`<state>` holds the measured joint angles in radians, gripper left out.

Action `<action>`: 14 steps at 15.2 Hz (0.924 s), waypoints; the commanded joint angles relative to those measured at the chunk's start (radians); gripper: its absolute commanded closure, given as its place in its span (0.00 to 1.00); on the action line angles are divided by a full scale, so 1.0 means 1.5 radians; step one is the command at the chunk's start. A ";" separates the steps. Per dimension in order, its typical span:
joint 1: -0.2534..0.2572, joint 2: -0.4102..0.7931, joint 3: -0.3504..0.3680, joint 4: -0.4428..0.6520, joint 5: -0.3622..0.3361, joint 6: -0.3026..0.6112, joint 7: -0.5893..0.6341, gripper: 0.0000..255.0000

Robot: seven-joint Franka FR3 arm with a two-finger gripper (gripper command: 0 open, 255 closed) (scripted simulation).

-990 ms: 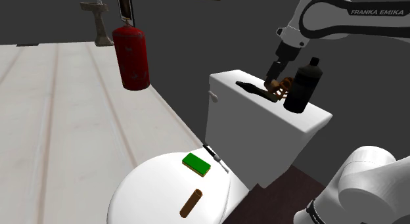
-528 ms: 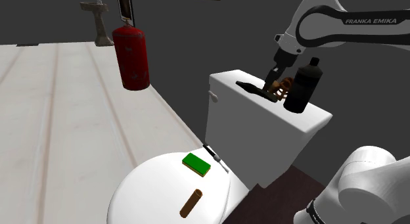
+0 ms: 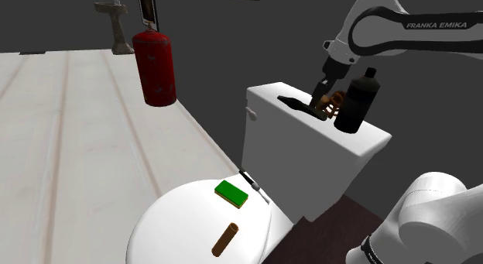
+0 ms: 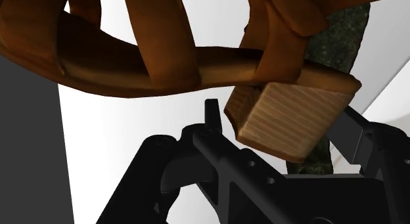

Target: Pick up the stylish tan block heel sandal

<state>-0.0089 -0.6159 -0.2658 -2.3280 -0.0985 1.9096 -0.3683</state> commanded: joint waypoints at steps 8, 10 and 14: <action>0.004 0.009 0.005 0.076 0.005 -0.068 0.000 1.00; 0.005 0.013 0.007 0.097 0.007 -0.085 0.000 1.00; 0.007 0.021 0.009 0.140 0.010 -0.119 0.000 1.00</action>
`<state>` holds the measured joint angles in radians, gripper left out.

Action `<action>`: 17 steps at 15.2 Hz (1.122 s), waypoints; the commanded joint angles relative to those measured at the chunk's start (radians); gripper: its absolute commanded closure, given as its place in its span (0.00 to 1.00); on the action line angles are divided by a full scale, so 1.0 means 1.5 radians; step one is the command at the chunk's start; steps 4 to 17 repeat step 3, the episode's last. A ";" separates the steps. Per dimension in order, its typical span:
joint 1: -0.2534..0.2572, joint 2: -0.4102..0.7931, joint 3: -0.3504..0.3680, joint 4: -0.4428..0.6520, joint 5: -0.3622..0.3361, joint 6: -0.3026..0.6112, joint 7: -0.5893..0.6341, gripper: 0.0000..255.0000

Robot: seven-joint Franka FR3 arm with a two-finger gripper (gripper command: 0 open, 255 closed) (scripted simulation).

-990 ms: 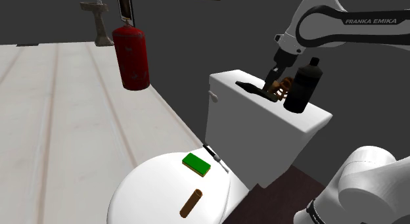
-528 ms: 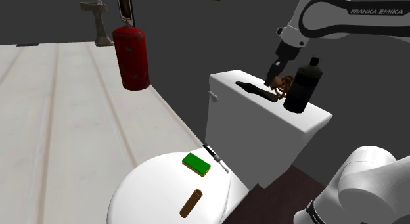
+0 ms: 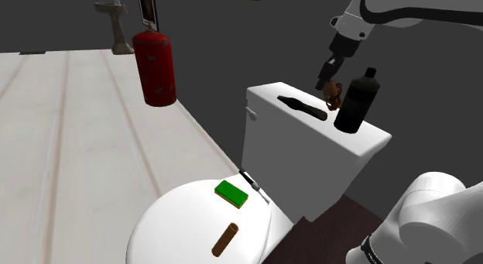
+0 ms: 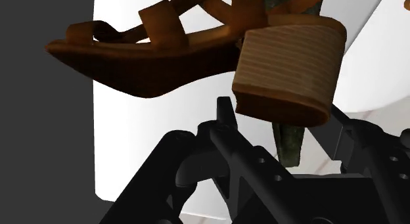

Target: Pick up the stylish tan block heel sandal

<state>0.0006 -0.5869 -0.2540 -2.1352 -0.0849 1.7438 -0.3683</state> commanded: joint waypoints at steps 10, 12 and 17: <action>0.001 0.005 0.001 0.024 0.002 -0.019 0.000 1.00; 0.001 0.005 0.001 0.024 0.002 -0.019 0.000 1.00; 0.001 0.005 0.001 0.024 0.002 -0.019 0.000 1.00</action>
